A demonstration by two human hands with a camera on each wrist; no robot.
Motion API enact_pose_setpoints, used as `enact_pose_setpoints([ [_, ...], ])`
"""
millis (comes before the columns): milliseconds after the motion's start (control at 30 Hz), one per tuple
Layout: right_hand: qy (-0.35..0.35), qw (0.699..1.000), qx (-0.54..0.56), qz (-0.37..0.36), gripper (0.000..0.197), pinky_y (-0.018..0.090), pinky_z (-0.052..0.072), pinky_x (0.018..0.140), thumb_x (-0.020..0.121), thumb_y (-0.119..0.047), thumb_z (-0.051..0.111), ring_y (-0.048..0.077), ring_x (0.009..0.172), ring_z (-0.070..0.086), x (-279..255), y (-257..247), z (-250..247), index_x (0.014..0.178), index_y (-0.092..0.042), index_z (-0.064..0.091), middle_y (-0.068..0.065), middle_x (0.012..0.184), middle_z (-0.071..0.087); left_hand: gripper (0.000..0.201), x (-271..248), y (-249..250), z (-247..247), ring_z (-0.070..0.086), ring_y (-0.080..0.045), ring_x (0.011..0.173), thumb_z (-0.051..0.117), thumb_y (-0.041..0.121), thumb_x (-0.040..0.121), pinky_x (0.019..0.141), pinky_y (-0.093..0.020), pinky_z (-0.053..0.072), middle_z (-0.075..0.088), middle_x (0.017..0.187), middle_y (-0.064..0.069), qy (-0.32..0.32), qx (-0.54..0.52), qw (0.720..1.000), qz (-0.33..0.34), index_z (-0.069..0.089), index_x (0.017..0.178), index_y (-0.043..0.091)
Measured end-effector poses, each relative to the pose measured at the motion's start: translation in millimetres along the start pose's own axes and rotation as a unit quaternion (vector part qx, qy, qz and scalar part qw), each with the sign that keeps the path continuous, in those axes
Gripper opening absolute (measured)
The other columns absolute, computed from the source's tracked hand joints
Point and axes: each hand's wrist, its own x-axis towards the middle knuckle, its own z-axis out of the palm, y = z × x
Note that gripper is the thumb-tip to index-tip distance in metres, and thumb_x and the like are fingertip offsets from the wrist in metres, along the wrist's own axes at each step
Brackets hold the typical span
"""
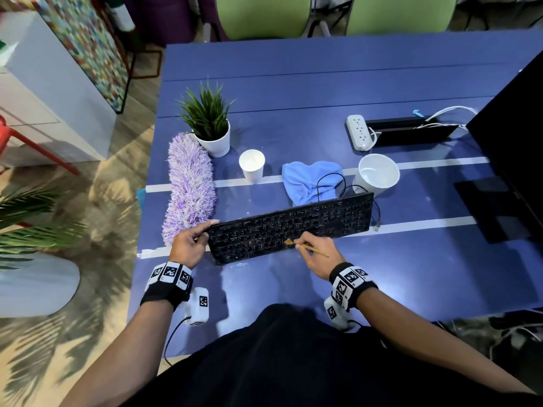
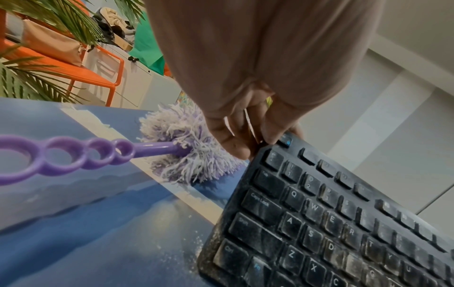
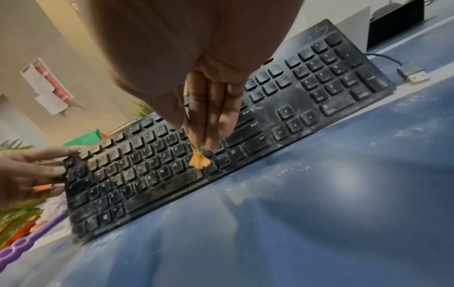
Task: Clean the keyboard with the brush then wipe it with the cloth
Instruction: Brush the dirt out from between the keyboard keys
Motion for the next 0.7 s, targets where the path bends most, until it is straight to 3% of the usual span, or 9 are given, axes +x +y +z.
enact_pose_setpoints([
  [100, -0.041, 0.998, -0.041, 0.01, 0.009, 0.035, 0.054, 0.061, 0.09, -0.023, 0.054, 0.02, 0.063, 0.056, -2.1, 2.8, 0.5, 0.085, -0.029, 0.058, -0.008, 0.068, 0.06, 0.071, 0.6, -1.1, 1.1, 0.059, -0.015, 0.122, 0.049, -0.01, 0.094, 0.115, -0.042, 0.038, 0.07, 0.107, 0.025, 0.004, -0.009, 1.0, 0.002, 0.069, 0.099, 0.057],
  [233, 0.018, 1.0, -0.023, -0.008, 0.007, 0.03, 0.053, 0.064, 0.091, -0.029, 0.054, 0.015, 0.068, 0.061, 0.4, -1.9, 0.4, 0.085, -0.031, 0.051, -0.006, 0.089, 0.07, 0.072, -0.7, 0.0, 1.2, 0.059, -0.015, 0.121, 0.049, -0.011, 0.094, 0.114, -0.041, 0.038, 0.071, 0.108, 0.021, 0.004, -0.015, 1.0, 0.008, 0.069, 0.098, 0.058],
  [333, 0.002, 0.999, -0.039, -0.008, 0.013, 0.031, 0.055, 0.062, 0.089, -0.027, 0.056, 0.013, 0.061, 0.06, 1.9, -7.8, 0.9, 0.082, -0.036, 0.051, -0.006, 0.081, 0.069, 0.071, -0.5, -0.1, 2.2, 0.059, -0.016, 0.122, 0.048, -0.011, 0.094, 0.115, -0.042, 0.037, 0.07, 0.118, 0.002, -0.001, -0.019, 1.0, 0.01, 0.069, 0.099, 0.058],
  [433, 0.068, 0.998, -0.014, -0.005, 0.007, 0.022, 0.047, 0.054, 0.09, -0.023, 0.057, -0.001, 0.054, 0.052, 1.2, -11.3, 0.7, 0.085, -0.028, 0.056, -0.02, 0.07, 0.057, 0.07, 1.5, -2.8, 0.2, 0.058, -0.015, 0.124, 0.049, -0.009, 0.095, 0.115, -0.042, 0.037, 0.069, 0.121, 0.001, -0.006, -0.01, 1.0, 0.014, 0.068, 0.101, 0.059],
  [500, 0.08, 0.997, -0.009, 0.007, 0.005, 0.023, 0.049, 0.053, 0.089, -0.024, 0.057, 0.003, 0.053, 0.053, 1.4, -15.1, 0.1, 0.085, -0.027, 0.056, -0.015, 0.066, 0.059, 0.069, 2.2, -5.1, -1.0, 0.057, -0.015, 0.125, 0.05, -0.008, 0.095, 0.114, -0.044, 0.038, 0.068, 0.123, 0.001, -0.007, -0.002, 1.0, 0.013, 0.067, 0.103, 0.059],
  [567, 0.053, 0.999, -0.009, 0.005, 0.006, 0.029, 0.052, 0.056, 0.089, -0.024, 0.057, 0.01, 0.055, 0.055, 3.8, -17.3, 0.7, 0.084, -0.025, 0.056, -0.009, 0.07, 0.063, 0.071, 2.0, -6.1, 0.4, 0.057, -0.017, 0.125, 0.049, -0.009, 0.095, 0.114, -0.044, 0.038, 0.068, 0.123, 0.0, -0.006, -0.005, 1.0, 0.013, 0.067, 0.101, 0.059],
  [700, 0.014, 0.998, 0.015, -0.067, 0.002, 0.023, 0.051, 0.068, 0.09, -0.021, 0.058, 0.008, 0.07, 0.063, 13.3, -36.5, 7.6, 0.088, -0.019, 0.057, -0.007, 0.091, 0.07, 0.073, 2.1, -3.3, 2.1, 0.057, -0.018, 0.124, 0.047, -0.01, 0.095, 0.115, -0.044, 0.037, 0.068, 0.123, -0.002, -0.012, -0.017, 1.0, 0.012, 0.067, 0.1, 0.06],
])
